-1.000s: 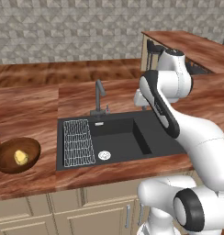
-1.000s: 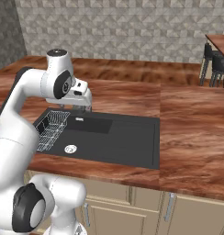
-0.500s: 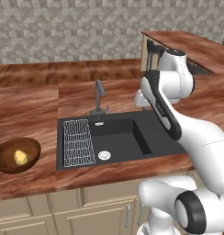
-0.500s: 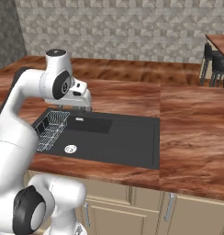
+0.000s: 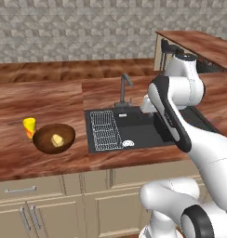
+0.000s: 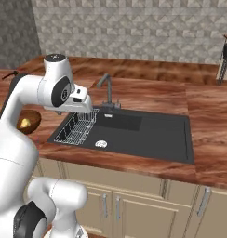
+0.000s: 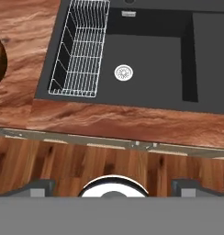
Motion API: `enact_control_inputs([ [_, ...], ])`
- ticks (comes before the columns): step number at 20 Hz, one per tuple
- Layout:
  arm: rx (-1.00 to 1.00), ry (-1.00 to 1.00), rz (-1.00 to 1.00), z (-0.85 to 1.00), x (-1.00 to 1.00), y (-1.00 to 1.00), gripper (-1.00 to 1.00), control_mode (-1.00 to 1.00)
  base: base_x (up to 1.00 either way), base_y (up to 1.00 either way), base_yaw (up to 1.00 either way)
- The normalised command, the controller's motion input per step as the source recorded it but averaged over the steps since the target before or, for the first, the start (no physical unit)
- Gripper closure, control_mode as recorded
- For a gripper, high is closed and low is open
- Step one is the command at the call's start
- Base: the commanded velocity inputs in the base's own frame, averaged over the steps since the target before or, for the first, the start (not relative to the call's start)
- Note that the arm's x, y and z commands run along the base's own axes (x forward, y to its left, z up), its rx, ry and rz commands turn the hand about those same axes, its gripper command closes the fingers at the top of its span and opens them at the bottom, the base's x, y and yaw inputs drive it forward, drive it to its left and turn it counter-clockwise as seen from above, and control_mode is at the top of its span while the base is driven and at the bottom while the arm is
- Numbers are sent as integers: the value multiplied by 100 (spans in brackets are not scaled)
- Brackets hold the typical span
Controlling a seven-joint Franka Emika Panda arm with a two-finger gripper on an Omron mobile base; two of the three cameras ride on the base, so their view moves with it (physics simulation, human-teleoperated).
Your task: Move the cup from next to the sink to the open cabinet. Then, move the bowl with the potato to the fridge to clear the area for faucet cleaning.
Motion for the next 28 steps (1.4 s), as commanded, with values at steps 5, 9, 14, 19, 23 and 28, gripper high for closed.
enact_control_inputs([
  [5, 0, 0, 0, 0, 0, 0, -100, 100, 20, 100, 7],
  [9, 0, 0, 0, 0, 0, 0, -100, 100, 56, 81, 1],
  [14, 0, 0, 0, 0, 0, 0, -100, 100, 51, 15, 0],
  [19, 1, 12, 0, -30, 44, -8, -100, -100, 0, 0, 0],
  [23, 8, 12, 3, -68, 30, 0, -100, -100, 0, 0, 0],
  [28, 11, 7, 4, -81, 19, 0, -100, -100, 0, 0, 0],
])
